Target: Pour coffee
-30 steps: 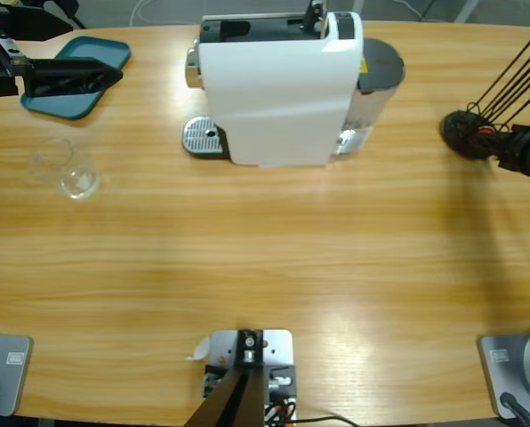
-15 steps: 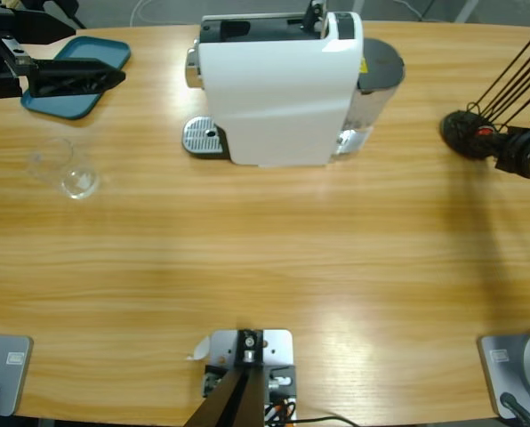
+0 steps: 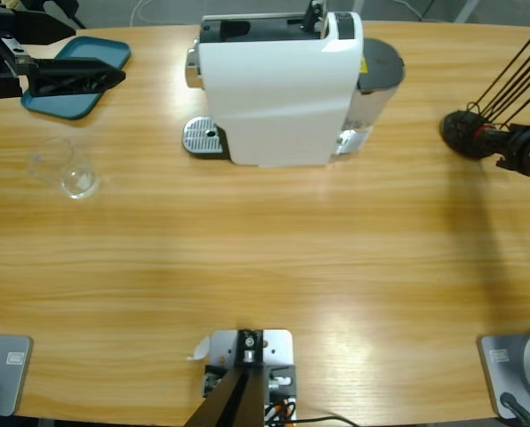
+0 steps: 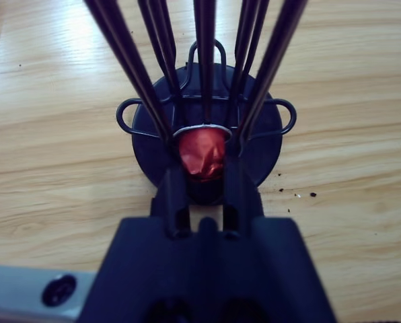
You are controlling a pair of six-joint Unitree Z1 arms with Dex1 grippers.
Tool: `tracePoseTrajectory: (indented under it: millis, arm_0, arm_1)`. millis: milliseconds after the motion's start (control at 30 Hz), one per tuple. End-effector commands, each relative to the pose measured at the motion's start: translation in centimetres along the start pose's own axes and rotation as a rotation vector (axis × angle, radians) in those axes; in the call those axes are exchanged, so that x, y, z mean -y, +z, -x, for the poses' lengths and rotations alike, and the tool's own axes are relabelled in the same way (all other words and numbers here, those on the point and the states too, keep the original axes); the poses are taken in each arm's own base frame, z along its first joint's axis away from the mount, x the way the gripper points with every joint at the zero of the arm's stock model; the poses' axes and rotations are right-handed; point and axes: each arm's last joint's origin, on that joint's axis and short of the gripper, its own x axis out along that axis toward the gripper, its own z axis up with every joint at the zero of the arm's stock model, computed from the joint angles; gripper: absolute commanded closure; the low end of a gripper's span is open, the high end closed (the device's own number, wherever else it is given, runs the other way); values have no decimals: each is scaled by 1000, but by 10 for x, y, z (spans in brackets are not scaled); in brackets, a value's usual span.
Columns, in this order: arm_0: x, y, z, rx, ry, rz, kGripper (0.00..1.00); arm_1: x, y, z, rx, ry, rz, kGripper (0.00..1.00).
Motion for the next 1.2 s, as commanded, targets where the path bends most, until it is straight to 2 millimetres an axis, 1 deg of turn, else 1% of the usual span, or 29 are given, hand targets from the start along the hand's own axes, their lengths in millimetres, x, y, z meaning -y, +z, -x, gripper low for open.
tracePoseTrajectory:
  millis: [33, 133, 200, 333, 433, 667, 733, 833, 900, 967, 1000, 1033, 1100, 1200]
  arm_0:
    - [3, -14, -12, -57, -7, 13, 32]
    - [4, -17, -13, -68, -11, 31, 32]
    - [4, -18, -14, -73, -14, 37, 32]
    - [4, -18, -16, -73, -19, 37, 32]
    - [4, -18, -15, -72, -24, 37, 32]
    - [4, -20, -14, -73, -24, 36, 32]
    - [4, -19, -13, -69, -24, 36, 32]
    - [4, -17, -8, -52, -21, 36, 32]
    - [4, -16, -4, -37, -18, 46, 32]
    - [5, -16, -2, -38, -18, 127, 32]
    - [5, -18, 1, -50, -18, 158, 32]
    - [6, -20, 3, -62, -19, 159, 32]
    - [6, -22, 12, -68, -21, 154, 32]
    - [7, -24, 29, -53, -21, 146, 32]
  arm_1:
    - [7, 16, 28, 100, -34, 12, 1000]
    - [7, 37, 43, 127, -29, 11, 1000]
    - [7, 40, 52, 123, -29, 17, 1000]
    - [7, 64, 74, 173, -25, 17, 1000]
    - [8, 79, 91, 207, -24, 13, 1000]
    - [9, 104, 133, 273, -32, 16, 1000]
    - [8, 107, 146, 288, -18, 32, 1000]
    - [6, 106, 176, 323, 50, 70, 1000]
    - [-4, 105, 188, 330, 174, 161, 1000]
    - [-21, 104, 192, 304, 332, 304, 1000]
    - [-34, 103, 191, 277, 419, 408, 1000]
    - [-45, 102, 190, 259, 489, 472, 1000]
    - [-68, 103, 191, 239, 619, 564, 1000]
    - [-110, 113, 200, 238, 787, 687, 1000]
